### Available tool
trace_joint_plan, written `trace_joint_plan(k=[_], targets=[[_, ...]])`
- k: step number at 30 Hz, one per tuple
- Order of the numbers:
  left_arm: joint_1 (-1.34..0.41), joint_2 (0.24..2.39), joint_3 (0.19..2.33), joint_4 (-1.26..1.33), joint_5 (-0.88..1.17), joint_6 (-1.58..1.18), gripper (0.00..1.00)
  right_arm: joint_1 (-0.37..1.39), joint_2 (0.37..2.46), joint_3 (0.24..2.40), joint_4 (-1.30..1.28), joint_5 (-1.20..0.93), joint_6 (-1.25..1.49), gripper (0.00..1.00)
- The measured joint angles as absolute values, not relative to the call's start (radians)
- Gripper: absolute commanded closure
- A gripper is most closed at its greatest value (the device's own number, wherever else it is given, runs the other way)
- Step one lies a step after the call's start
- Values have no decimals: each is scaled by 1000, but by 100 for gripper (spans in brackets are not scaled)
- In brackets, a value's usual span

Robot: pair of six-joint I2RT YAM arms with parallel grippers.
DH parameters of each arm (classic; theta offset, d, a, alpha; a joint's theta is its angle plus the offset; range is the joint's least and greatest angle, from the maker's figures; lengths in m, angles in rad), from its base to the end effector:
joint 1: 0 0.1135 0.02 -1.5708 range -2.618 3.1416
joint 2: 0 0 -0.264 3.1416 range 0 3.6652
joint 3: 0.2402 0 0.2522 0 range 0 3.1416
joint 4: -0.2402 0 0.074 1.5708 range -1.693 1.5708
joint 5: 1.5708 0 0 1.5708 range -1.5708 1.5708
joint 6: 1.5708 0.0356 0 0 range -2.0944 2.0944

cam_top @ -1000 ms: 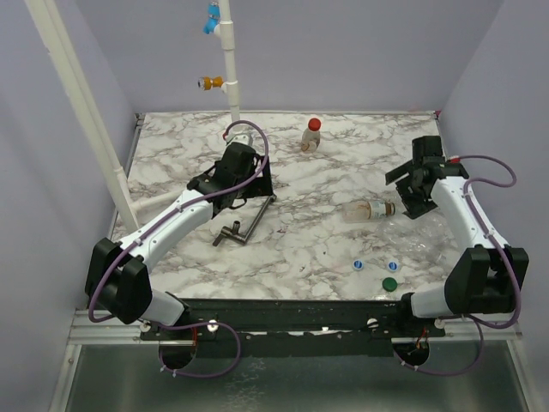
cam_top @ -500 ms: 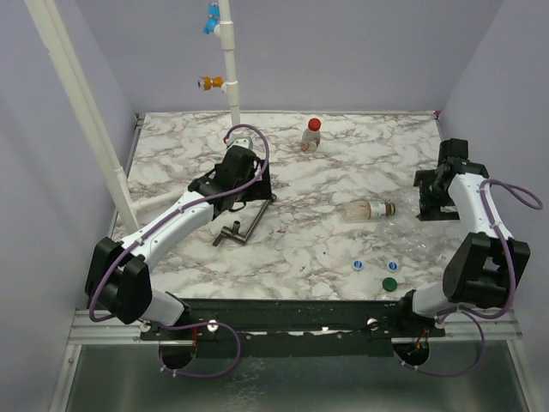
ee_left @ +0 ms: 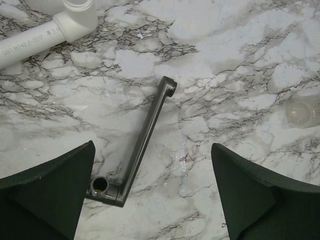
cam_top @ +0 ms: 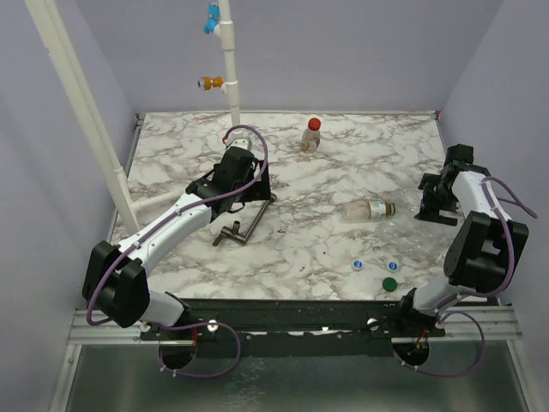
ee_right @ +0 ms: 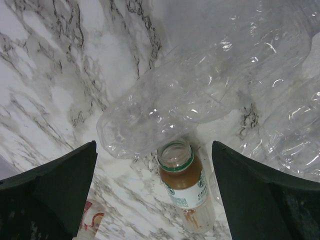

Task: Screw on the bottle caps
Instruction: Pick up the plastic bottle at the center of the board.

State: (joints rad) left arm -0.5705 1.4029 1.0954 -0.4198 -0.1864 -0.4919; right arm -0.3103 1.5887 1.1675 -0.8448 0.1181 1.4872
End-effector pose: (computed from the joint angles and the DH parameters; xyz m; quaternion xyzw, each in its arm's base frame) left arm 0.2636 -0.1613 0.2844 -0.0024 0.9092 -0.1333 0.3944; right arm 0.2897 -0.0973 0.2277 0.7777 0.6073 0.0356 0.1584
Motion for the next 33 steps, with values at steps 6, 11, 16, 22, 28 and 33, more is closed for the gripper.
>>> trace_joint_plan(k=[6, 11, 16, 22, 28, 33], targets=[[-570, 1383, 1085, -412, -186, -488, 1, -342, 1611, 1113, -807, 99, 1529, 0], [-570, 1382, 1085, -408, -186, -488, 1, -358, 1634, 1104, -785, 92, 1543, 1], [-570, 1382, 1082, -406, -186, -488, 1, -363, 1666, 1090, -743, 88, 1545, 12], [-570, 1382, 1082, -406, -186, -489, 1, -364, 1702, 1087, -717, 91, 1530, 27], [-570, 1382, 1082, -405, -184, -490, 1, -366, 1706, 1098, -707, 112, 1489, 47], [-570, 1382, 1084, -405, -178, -490, 1, -366, 1706, 1124, -702, 142, 1444, 52]])
